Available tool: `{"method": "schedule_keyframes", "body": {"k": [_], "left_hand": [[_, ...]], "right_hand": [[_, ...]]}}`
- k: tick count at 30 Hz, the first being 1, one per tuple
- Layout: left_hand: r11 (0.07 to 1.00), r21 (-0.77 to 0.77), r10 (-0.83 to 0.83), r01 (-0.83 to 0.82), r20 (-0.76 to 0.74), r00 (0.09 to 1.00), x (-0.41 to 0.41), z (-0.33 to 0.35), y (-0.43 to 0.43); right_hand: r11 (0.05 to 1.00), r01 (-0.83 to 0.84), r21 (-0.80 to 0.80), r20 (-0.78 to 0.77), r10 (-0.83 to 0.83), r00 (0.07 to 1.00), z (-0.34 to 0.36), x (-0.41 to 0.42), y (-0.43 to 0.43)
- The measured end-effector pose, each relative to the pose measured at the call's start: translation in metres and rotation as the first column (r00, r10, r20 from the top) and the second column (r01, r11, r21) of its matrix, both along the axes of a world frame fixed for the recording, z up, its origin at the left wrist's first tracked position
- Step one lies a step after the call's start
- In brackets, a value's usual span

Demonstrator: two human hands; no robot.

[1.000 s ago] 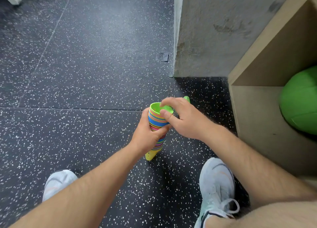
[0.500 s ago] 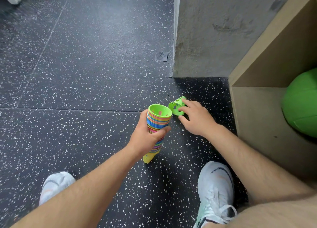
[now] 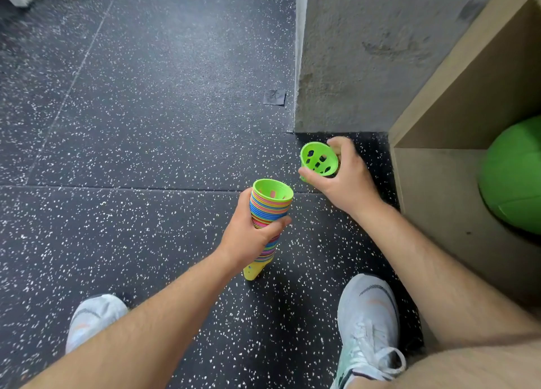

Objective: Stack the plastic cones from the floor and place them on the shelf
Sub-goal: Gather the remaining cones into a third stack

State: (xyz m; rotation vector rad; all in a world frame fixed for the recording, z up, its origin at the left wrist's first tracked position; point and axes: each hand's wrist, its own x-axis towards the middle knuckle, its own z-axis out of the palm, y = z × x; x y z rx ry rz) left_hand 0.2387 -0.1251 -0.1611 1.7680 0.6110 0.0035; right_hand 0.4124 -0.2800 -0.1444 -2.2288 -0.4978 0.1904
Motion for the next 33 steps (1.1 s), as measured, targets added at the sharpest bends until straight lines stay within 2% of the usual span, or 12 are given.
{"method": "schedule_keyframes", "body": {"k": [3, 6, 10, 12, 16, 19, 22, 25, 28, 31, 33], "left_hand": [[1.000, 0.010, -0.012, 0.012, 0.009, 1.000, -0.002, -0.001, 0.000], [1.000, 0.015, -0.021, 0.021, 0.025, 0.999, -0.004, -0.001, -0.001], [1.000, 0.007, -0.029, 0.028, 0.044, 0.999, -0.006, -0.002, -0.001], [0.999, -0.009, -0.047, 0.047, 0.048, 0.998, -0.007, -0.002, -0.002], [0.999, -0.030, -0.040, 0.042, 0.072, 0.997, -0.012, -0.005, -0.002], [0.998, -0.040, -0.056, 0.057, 0.041, 0.998, -0.024, -0.013, 0.003], [0.995, 0.008, -0.102, 0.104, -0.099, 0.990, -0.056, -0.038, 0.013], [0.974, 0.134, -0.133, 0.180, -0.300, 0.945, -0.088, -0.067, 0.023], [0.941, 0.228, -0.152, 0.250, -0.377, 0.914, -0.093, -0.072, 0.022], [0.961, 0.145, -0.172, 0.236, -0.353, 0.920, -0.081, -0.068, 0.020], [0.972, 0.077, -0.183, 0.223, -0.350, 0.919, -0.079, -0.070, 0.022]], "right_hand": [[0.991, -0.041, 0.125, -0.046, 0.048, 0.998, 0.023, -0.004, 0.006], [0.978, -0.158, 0.137, -0.091, 0.172, 0.981, 0.042, -0.016, 0.012], [0.909, -0.413, -0.052, -0.204, 0.395, 0.896, 0.042, -0.030, 0.020], [0.860, -0.494, -0.132, -0.304, 0.439, 0.846, 0.036, -0.039, 0.023], [0.869, -0.494, -0.031, -0.453, 0.429, 0.782, 0.031, -0.047, 0.023], [0.859, -0.511, -0.010, -0.477, 0.445, 0.758, 0.035, -0.042, 0.023], [0.865, -0.502, 0.005, -0.499, 0.438, 0.748, 0.035, -0.039, 0.024], [0.869, -0.495, 0.018, -0.522, 0.430, 0.736, 0.034, -0.040, 0.023], [0.870, -0.493, 0.025, -0.515, 0.434, 0.739, 0.035, -0.041, 0.023], [0.862, -0.501, -0.073, -0.445, 0.422, 0.790, 0.035, -0.040, 0.023], [0.863, -0.500, -0.072, -0.438, 0.423, 0.793, 0.038, -0.039, 0.020]]}}
